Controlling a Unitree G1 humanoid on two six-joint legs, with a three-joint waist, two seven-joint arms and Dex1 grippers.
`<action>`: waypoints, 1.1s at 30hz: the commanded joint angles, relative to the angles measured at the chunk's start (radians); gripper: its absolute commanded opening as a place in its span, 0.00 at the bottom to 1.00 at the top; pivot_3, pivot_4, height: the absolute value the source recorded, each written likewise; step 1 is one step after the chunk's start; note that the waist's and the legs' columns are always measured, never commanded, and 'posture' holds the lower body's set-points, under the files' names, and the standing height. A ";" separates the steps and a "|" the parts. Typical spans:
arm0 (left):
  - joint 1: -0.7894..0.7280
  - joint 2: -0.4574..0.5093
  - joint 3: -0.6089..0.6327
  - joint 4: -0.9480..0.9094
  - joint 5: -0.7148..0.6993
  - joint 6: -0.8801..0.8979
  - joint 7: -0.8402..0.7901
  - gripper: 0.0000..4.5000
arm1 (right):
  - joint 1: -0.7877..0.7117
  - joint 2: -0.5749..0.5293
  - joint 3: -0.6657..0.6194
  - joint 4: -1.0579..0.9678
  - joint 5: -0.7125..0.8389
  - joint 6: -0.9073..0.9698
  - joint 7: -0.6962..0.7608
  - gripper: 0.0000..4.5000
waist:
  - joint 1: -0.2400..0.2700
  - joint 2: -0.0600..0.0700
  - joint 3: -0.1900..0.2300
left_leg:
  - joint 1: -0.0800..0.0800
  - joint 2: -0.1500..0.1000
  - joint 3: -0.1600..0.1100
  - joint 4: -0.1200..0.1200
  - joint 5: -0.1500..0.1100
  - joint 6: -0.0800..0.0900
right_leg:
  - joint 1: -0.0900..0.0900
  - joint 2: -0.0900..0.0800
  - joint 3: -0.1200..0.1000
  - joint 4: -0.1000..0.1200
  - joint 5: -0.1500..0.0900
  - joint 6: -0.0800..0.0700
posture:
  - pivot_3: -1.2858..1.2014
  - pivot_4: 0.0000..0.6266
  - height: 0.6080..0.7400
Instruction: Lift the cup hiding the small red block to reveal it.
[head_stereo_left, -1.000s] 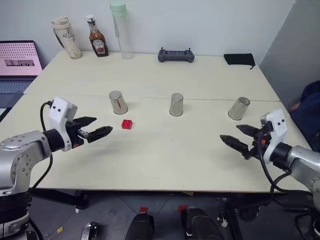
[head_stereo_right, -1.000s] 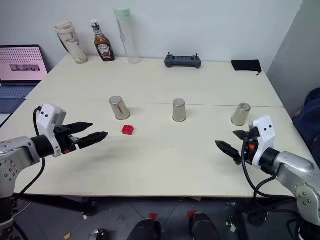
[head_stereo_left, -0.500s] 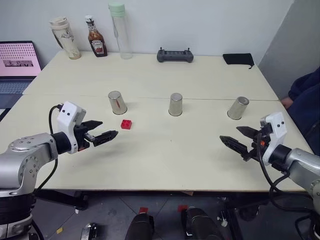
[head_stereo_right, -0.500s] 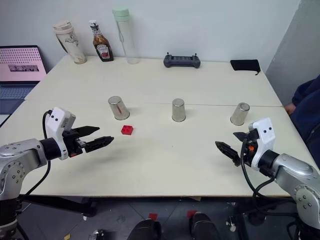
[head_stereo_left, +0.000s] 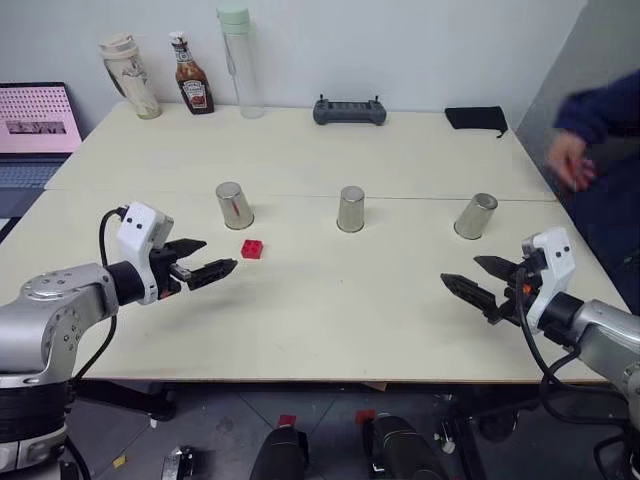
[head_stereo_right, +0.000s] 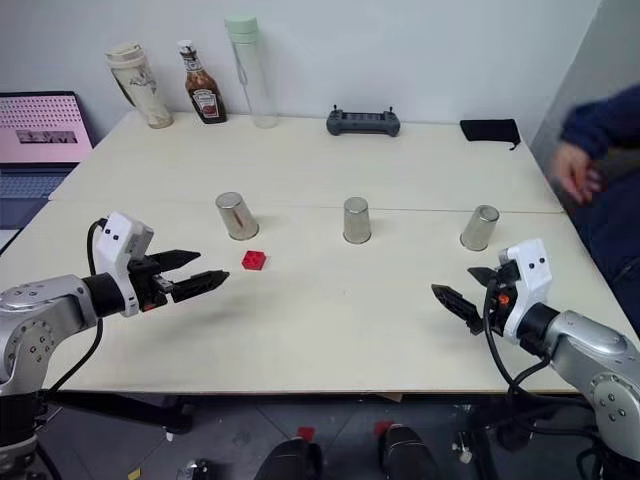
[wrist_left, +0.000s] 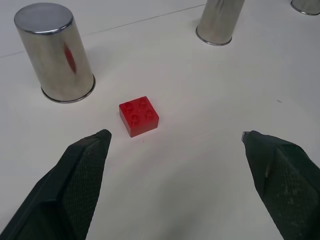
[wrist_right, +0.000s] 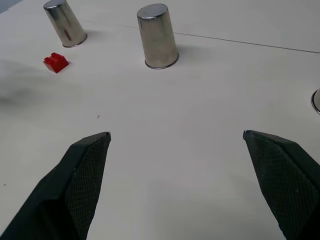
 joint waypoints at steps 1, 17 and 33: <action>-0.007 0.001 0.021 -0.025 -0.008 -0.018 0.002 0.99 | -0.011 -0.020 -0.018 -0.014 -0.002 -0.033 -0.005 1.00 | 0.000 0.000 0.000 | 0.000 0.000 0.000 0.000 0.000 0.000 | 0.000 0.000 0.000 0.000 0.000 0.000 | 0.52 0.24 1.00; -0.004 0.014 0.018 -0.017 -0.011 -0.012 -0.004 0.99 | -0.022 -0.020 0.010 -0.017 0.000 -0.043 -0.026 1.00 | 0.001 0.000 0.000 | 0.000 0.000 0.000 0.000 0.000 0.000 | 0.000 0.000 0.000 0.000 0.000 0.000 | 0.52 0.24 1.00; -0.011 0.027 -0.002 -0.001 -0.001 -0.025 -0.047 0.99 | 0.000 -0.014 0.018 -0.042 0.015 -0.050 -0.036 1.00 | 0.000 0.000 0.000 | 0.000 0.000 0.000 0.001 0.000 0.000 | 0.000 0.000 0.000 0.001 0.000 0.000 | 0.52 0.24 1.00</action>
